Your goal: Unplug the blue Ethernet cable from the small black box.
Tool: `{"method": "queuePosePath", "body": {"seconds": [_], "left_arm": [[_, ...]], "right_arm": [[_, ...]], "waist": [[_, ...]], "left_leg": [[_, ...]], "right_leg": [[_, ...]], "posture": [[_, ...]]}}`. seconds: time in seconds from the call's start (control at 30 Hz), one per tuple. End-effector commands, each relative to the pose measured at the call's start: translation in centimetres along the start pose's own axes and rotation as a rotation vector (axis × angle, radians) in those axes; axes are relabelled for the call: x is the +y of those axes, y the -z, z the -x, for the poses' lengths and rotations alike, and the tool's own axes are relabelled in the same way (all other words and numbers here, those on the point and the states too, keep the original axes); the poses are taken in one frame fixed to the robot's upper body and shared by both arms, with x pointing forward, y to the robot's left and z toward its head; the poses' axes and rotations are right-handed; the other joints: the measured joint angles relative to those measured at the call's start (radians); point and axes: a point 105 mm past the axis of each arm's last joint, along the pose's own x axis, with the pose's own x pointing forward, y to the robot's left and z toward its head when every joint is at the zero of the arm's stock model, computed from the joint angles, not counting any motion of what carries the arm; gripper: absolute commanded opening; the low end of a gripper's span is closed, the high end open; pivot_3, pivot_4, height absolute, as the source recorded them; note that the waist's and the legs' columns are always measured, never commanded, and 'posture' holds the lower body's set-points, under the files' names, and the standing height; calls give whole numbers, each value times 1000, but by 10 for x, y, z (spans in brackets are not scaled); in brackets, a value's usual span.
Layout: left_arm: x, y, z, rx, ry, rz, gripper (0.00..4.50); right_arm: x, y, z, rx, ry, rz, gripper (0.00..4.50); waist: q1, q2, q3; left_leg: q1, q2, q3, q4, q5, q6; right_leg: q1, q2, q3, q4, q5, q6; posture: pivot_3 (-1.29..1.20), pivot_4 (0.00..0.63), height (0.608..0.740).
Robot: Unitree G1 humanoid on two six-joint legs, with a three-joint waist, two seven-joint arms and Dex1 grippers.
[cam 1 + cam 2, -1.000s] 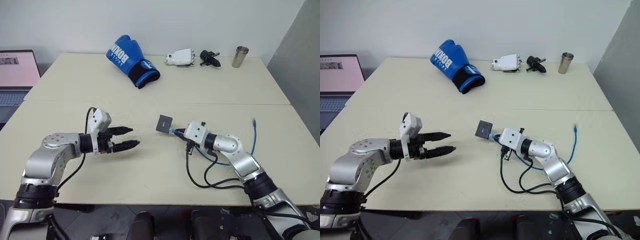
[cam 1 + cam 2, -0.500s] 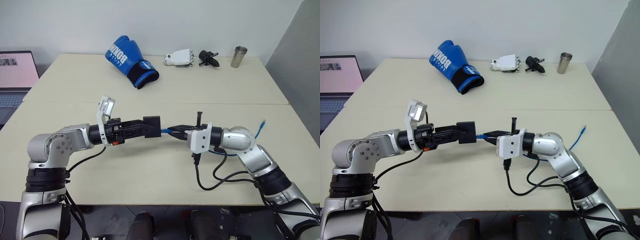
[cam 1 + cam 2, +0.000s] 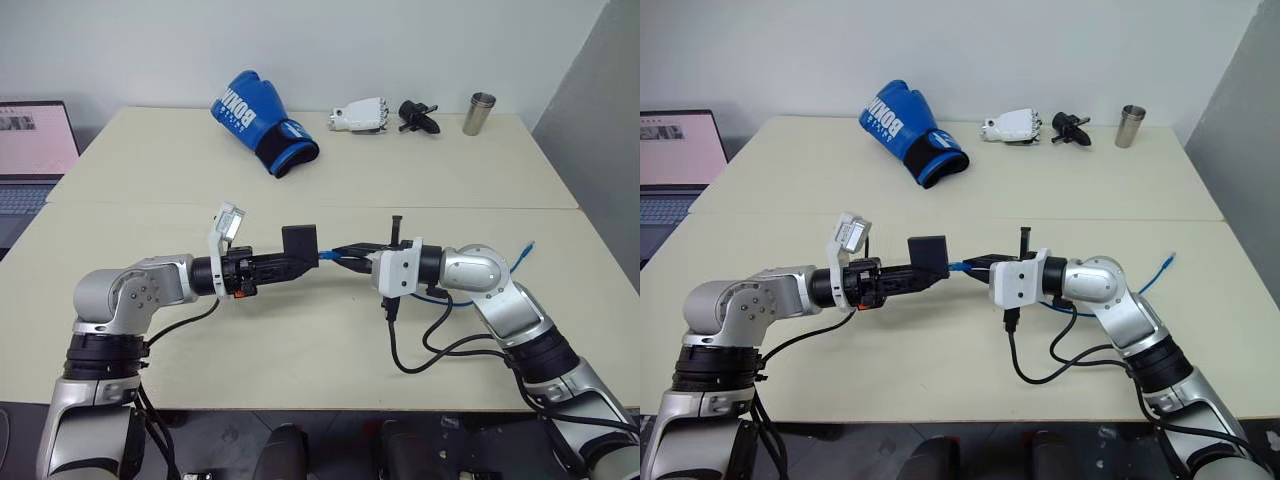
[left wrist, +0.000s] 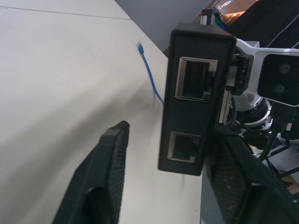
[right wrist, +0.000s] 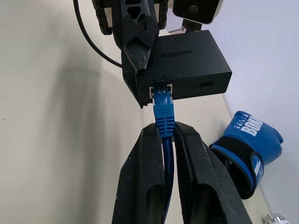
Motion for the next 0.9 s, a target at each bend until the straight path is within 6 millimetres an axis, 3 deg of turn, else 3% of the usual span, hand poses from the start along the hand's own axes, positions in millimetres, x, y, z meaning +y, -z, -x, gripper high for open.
{"method": "queuePosePath", "body": {"seconds": [0.03,0.13,0.6,0.67,0.83,0.9], "left_arm": [[-2,-10,0,-25,7,-36,1414],[-3,-10,-1,-25,14,-35,832],[-8,-9,-1,-29,44,-15,793],[-7,-9,-1,-27,41,-20,793],[-8,-10,-5,-17,45,-50,793],[-10,-11,-7,-1,52,-80,793]], "right_arm": [[-10,-18,0,-57,25,69,78],[-9,-18,-1,-58,20,79,77],[1,-17,-1,-62,-22,62,74],[3,-17,0,-59,-36,56,778],[11,-19,7,-44,-86,63,2006],[14,-24,17,-46,-107,18,2237]], "waist": [[0,0,0],[0,0,0],[0,0,0],[0,0,0],[0,0,0],[1,0,0]], "left_leg": [[0,0,0,0,0,0],[0,0,0,0,0,0],[0,0,0,0,0,0],[0,0,0,0,0,0],[0,0,0,0,0,0],[0,0,0,0,0,0]], "right_leg": [[0,0,0,0,0,0],[0,0,0,0,0,0],[0,0,0,0,0,0],[0,0,0,0,0,0],[0,0,0,0,0,0],[0,0,0,0,0,0]], "posture": [[0,150,740],[0,150,740],[0,150,740],[0,150,740],[0,150,740],[0,150,740]]}}
